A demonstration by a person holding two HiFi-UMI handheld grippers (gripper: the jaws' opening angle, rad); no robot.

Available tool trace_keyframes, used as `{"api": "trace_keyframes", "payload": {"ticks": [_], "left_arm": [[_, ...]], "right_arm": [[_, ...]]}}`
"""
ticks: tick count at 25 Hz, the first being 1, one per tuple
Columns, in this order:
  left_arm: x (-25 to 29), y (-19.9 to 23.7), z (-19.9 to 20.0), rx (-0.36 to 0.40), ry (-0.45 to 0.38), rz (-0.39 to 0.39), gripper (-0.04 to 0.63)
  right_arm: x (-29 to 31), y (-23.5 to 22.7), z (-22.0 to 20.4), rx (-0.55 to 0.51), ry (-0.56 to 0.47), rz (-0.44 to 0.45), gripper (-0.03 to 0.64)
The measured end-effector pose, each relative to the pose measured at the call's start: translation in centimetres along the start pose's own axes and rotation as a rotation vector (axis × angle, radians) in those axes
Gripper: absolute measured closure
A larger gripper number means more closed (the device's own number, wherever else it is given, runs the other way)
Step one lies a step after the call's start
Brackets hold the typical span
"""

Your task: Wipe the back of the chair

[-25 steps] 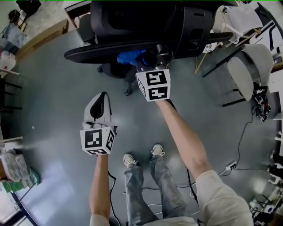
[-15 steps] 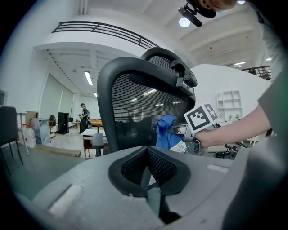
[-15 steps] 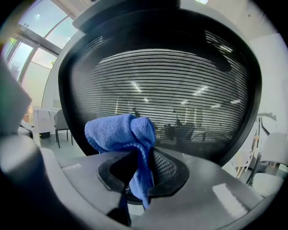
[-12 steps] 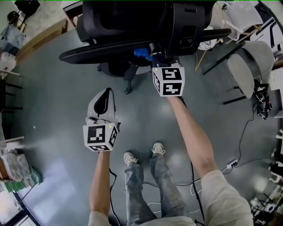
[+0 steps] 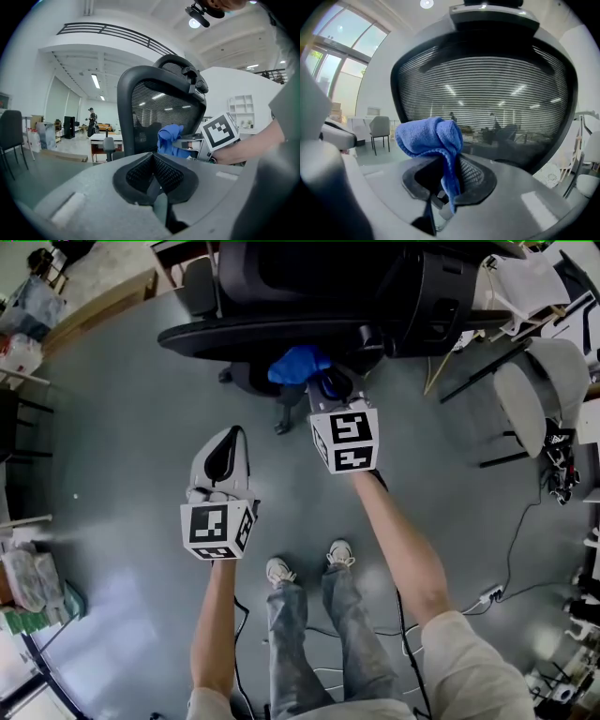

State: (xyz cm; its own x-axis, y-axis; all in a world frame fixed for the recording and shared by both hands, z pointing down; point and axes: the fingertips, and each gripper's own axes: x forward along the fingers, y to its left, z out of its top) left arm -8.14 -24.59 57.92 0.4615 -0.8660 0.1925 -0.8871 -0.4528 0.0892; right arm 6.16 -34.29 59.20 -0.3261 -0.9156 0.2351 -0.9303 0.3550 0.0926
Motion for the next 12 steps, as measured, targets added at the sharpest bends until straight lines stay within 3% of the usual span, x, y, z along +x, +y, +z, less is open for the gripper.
{"api": "trace_keyframes", "payload": {"ticks": [12], "left_arm": [[-2.4, 4.8, 0.4, 0.0, -0.004, 0.062, 0.591]], "right_arm": [[5.3, 7.9, 1.4, -0.016, 0.005, 0.128, 0.548]]}}
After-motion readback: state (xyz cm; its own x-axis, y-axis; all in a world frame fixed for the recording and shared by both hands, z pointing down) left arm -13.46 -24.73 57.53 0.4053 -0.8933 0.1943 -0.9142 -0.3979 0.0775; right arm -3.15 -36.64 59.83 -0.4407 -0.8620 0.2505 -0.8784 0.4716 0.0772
